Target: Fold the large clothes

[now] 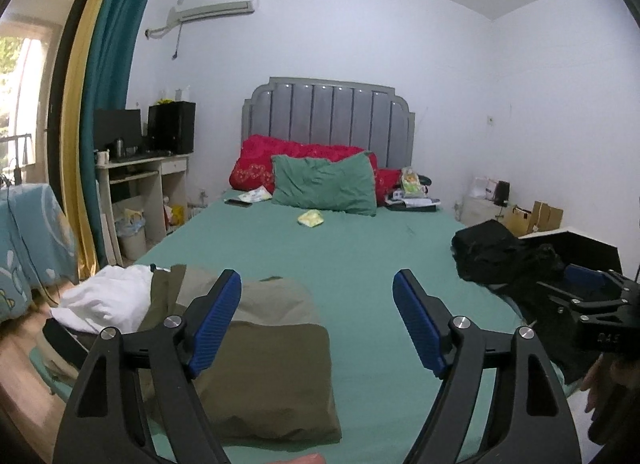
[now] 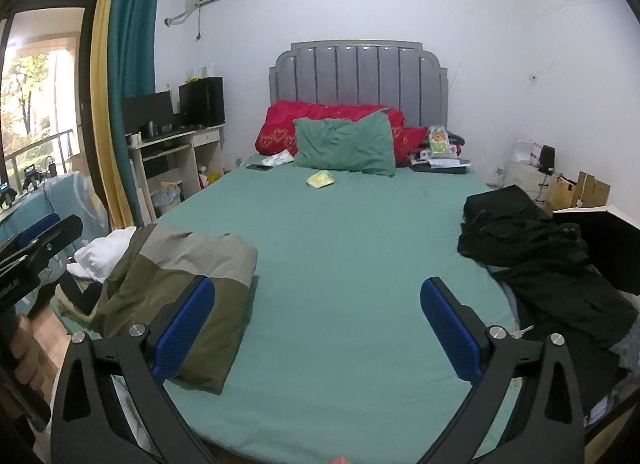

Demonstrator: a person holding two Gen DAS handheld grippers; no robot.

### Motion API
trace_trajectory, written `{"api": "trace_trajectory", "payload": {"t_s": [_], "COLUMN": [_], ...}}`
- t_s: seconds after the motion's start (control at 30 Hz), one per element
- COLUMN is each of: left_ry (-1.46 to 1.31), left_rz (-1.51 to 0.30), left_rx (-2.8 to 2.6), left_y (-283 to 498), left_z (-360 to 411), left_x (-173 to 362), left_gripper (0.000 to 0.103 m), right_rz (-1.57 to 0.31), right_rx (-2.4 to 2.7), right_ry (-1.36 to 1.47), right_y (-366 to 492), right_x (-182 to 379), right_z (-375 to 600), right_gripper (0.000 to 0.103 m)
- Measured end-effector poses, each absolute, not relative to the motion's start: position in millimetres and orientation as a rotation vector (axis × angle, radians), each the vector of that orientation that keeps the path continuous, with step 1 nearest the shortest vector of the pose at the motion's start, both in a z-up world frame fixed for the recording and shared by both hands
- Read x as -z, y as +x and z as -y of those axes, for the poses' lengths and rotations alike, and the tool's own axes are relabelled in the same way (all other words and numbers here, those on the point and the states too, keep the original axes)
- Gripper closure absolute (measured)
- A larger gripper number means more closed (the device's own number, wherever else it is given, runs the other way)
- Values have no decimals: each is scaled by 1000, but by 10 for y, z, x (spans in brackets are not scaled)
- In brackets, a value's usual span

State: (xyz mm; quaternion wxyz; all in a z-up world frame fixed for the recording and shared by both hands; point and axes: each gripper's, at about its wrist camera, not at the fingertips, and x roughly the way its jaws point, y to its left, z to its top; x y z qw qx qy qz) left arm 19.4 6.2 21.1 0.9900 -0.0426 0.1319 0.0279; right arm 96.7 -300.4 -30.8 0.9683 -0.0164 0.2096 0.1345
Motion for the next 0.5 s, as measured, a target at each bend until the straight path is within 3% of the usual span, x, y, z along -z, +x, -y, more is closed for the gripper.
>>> {"api": "trace_trajectory", "payload": {"t_s": [0.5], "left_ry": [-170], "left_rz": [-326], "left_rx": [-47], "left_y": [316], "left_z": [-176], "left_x": [22], "left_gripper": [22], "right_rz": [-485], "right_rx": [-310], "right_ry": [-36], "right_y": [1159], "right_x": [604], "right_z": [2923], "right_gripper": [2]}}
